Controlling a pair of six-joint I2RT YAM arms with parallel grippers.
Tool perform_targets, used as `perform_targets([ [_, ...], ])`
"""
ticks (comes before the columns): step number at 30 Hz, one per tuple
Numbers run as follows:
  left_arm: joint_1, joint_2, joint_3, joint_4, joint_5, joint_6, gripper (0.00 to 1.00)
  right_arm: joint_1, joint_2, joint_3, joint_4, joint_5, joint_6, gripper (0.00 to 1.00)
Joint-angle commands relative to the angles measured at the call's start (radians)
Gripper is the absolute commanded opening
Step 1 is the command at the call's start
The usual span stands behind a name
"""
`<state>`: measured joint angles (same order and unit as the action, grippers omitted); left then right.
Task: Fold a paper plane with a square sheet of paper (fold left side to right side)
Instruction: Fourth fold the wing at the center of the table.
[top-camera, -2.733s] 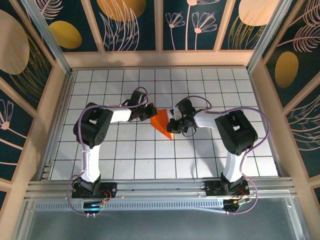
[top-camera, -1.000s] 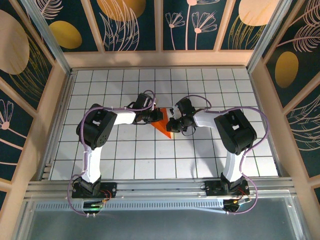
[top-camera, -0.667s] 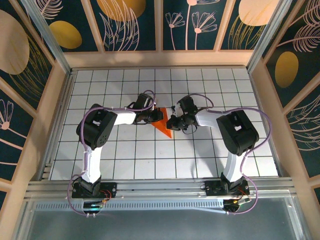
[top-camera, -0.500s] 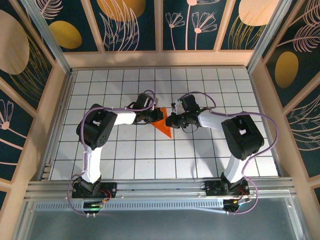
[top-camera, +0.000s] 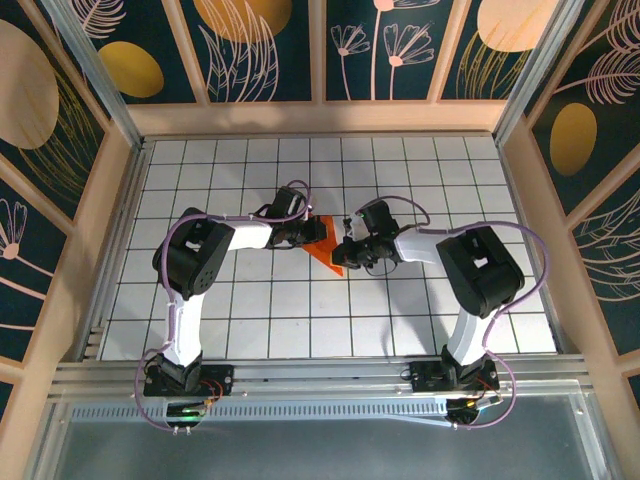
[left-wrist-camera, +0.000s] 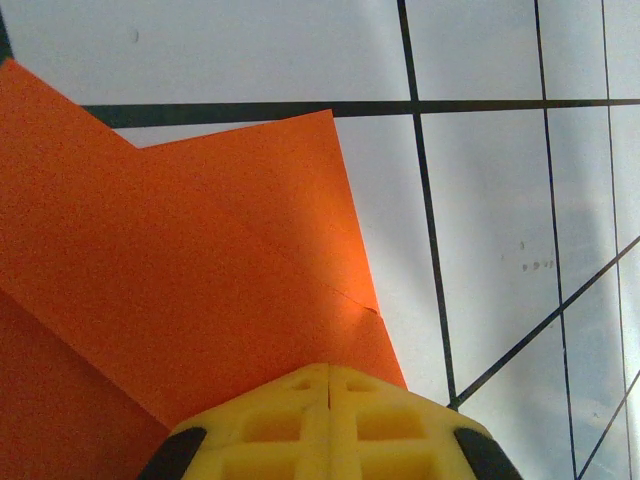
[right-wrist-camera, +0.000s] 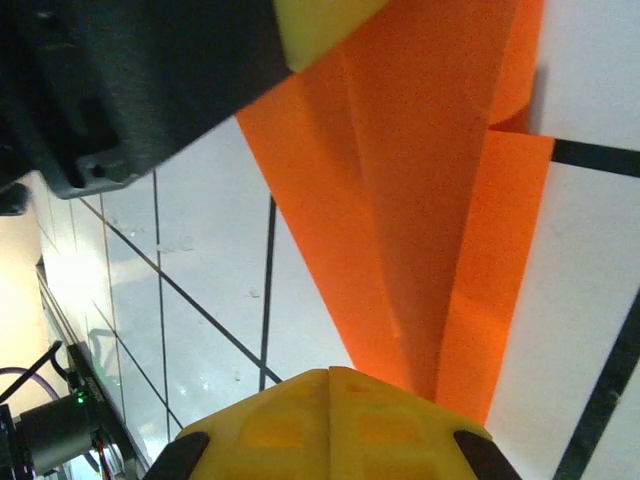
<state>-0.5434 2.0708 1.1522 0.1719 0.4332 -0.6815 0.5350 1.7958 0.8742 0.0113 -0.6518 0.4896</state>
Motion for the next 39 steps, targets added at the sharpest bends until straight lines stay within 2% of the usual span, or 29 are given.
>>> perform_targets([
  [1, -0.002, 0.023, -0.02, -0.041, -0.042, 0.003, 0.0, 0.006, 0.024, 0.011, -0.011, 0.015, -0.001, 0.0],
  [26, -0.001, 0.027, -0.011, -0.064, -0.069, 0.003, 0.0, 0.006, 0.037, -0.009, -0.136, 0.088, -0.045, 0.0],
  [39, -0.001, 0.03, -0.009, -0.075, -0.093, -0.006, 0.0, 0.006, -0.052, -0.165, -0.198, 0.048, -0.067, 0.0],
])
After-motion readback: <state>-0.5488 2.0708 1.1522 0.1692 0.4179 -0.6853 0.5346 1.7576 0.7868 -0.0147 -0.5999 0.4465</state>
